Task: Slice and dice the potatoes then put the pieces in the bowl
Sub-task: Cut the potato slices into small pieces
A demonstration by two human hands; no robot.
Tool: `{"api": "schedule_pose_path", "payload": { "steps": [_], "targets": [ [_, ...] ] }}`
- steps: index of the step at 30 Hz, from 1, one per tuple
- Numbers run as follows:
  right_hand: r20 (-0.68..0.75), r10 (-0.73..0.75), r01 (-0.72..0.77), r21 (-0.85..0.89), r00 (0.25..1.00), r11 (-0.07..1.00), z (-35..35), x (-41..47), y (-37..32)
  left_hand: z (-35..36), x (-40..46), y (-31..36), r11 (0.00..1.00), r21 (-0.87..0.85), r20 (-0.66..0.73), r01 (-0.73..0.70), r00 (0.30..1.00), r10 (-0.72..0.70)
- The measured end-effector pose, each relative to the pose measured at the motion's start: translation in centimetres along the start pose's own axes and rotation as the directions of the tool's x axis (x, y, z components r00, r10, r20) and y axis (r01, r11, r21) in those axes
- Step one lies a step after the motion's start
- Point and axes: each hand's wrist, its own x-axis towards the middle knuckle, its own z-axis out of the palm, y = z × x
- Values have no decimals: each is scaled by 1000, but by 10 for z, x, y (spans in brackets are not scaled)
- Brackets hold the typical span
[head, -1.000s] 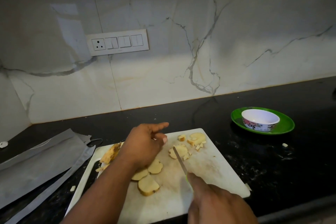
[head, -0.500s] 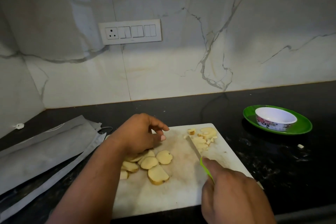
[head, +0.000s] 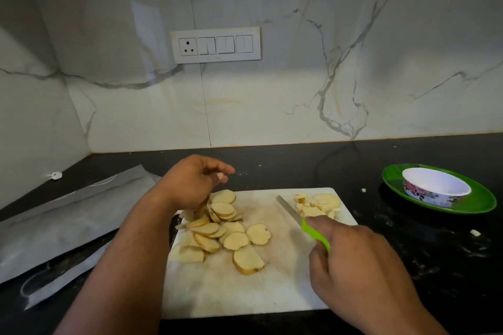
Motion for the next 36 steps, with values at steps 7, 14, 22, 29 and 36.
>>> {"api": "schedule_pose_path", "payload": {
  "steps": [7, 14, 22, 29, 36],
  "targets": [
    [48, -141, 130, 173, 989, 976, 25, 62, 7, -30, -3, -19, 958, 207, 57, 199, 975, -214],
    [-26, -143, 140, 426, 989, 894, 33, 53, 25, -37, -14, -12, 900, 334, 213, 281, 907, -362],
    [44, -170, 120, 538, 984, 834, 42, 54, 27, -33, -19, -19, 899, 94, 286, 427, 854, -435],
    [26, -179, 129, 596, 983, 793, 47, 55, 30, -31, -20, -17, 908, 58, 252, 415, 874, -415],
    [25, -171, 122, 600, 985, 790, 50, 58, 30, -32, -15, -20, 922, 39, 267, 384, 885, -380]
  ]
}}
